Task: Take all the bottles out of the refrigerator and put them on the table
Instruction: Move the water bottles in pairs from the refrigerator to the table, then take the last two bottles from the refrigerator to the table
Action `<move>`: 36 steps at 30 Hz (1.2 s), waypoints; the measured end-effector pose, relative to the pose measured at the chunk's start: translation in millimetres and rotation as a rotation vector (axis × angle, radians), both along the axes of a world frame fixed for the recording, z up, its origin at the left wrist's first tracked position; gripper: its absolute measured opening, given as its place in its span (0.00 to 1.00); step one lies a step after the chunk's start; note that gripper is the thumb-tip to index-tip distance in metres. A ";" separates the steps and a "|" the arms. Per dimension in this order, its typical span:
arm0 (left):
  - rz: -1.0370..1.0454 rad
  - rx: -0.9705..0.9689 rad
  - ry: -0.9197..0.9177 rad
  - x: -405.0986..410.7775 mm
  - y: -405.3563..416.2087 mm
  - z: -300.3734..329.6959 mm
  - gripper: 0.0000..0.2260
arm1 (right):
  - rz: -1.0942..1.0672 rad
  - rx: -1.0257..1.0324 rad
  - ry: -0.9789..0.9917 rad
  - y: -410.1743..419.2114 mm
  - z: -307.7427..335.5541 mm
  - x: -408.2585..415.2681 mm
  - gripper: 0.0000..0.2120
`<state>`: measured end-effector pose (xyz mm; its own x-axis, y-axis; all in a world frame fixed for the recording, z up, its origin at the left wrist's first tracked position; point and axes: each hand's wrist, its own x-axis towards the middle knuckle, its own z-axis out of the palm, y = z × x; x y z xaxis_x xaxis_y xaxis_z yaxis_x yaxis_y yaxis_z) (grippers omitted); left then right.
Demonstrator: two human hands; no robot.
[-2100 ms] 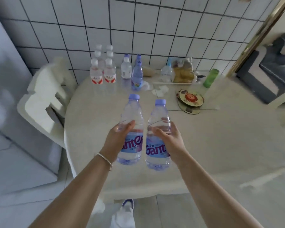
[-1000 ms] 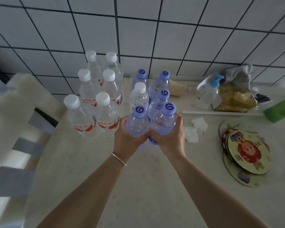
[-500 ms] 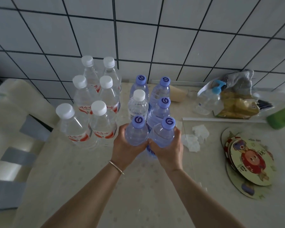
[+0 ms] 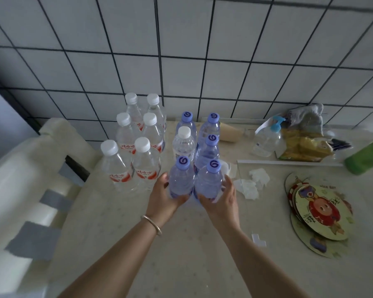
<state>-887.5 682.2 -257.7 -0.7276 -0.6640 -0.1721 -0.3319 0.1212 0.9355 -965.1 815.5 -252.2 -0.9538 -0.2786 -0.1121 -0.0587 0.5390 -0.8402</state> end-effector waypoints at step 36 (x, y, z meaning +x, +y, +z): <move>1.211 -0.264 0.081 651.2 294.3 93.7 0.19 | 1.521 -0.019 0.172 159.9 86.9 572.3 0.34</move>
